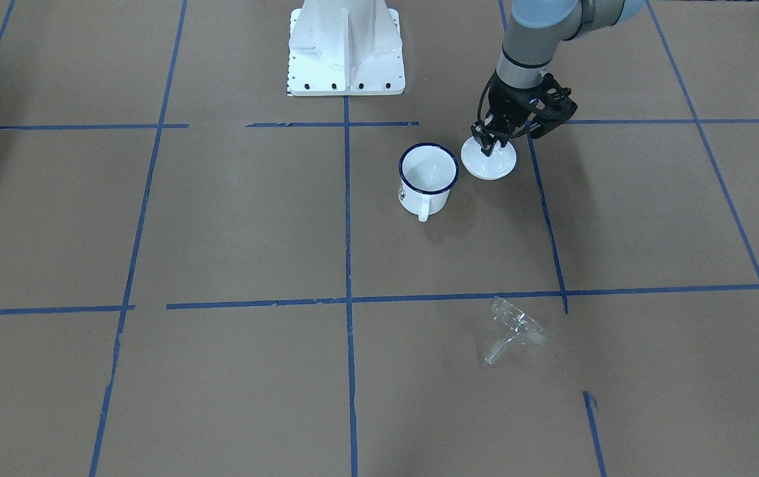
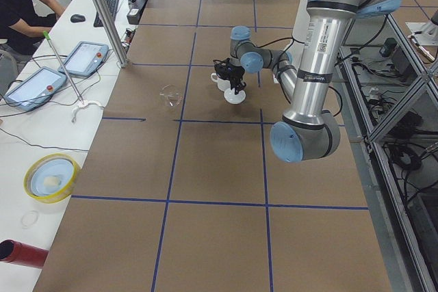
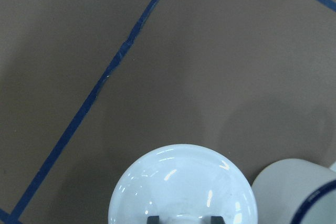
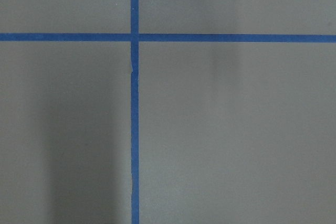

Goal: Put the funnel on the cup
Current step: 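Lift the white lid off the mug and set it beside the mug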

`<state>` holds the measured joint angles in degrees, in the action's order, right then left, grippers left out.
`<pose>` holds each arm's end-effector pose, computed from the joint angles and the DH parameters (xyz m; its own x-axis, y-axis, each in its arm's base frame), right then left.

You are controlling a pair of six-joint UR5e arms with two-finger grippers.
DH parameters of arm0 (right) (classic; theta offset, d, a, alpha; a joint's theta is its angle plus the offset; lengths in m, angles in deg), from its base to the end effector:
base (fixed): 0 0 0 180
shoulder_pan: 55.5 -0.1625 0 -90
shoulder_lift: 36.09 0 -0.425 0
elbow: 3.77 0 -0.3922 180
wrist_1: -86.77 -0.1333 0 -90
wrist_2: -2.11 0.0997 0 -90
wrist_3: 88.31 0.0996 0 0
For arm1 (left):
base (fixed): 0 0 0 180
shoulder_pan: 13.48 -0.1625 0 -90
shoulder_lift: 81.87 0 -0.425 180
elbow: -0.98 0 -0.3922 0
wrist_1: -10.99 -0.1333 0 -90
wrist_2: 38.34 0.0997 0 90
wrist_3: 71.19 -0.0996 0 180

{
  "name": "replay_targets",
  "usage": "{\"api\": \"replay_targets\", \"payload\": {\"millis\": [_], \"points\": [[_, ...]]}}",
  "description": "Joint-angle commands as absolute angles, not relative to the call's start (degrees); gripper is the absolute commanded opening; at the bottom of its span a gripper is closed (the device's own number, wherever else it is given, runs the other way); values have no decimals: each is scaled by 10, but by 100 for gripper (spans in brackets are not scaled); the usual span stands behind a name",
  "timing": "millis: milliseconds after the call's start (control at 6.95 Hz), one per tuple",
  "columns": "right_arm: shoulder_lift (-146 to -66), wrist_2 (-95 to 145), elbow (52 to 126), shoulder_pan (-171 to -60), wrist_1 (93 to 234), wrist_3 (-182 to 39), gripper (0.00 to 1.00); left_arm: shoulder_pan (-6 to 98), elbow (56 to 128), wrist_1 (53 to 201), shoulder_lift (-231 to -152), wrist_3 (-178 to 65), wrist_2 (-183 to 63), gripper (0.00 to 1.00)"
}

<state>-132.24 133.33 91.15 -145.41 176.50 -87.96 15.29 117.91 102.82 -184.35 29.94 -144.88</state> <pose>0.0670 -0.4451 0.6701 0.7522 0.0160 0.6587 -0.0030 0.9998 -0.0208 0.4165 -0.3484 0.3345 0.5894 -0.5347 -0.6055 0.4185 0.8432 -0.3373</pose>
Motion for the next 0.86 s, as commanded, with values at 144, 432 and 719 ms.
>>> {"api": "replay_targets", "payload": {"millis": [144, 432, 719], "points": [[-1322, 1333, 912, -1454, 1765, -880, 100, 151, 1144, 1115, -1800, 294, -1453, 52], [-1322, 1333, 912, -1454, 1765, -880, 100, 161, 1169, 1107, -1799, 293, -1455, 100], [-1322, 1333, 912, -1454, 1765, -880, 100, 216, 1181, 1083, -1816, 293, -1456, 100]]}}
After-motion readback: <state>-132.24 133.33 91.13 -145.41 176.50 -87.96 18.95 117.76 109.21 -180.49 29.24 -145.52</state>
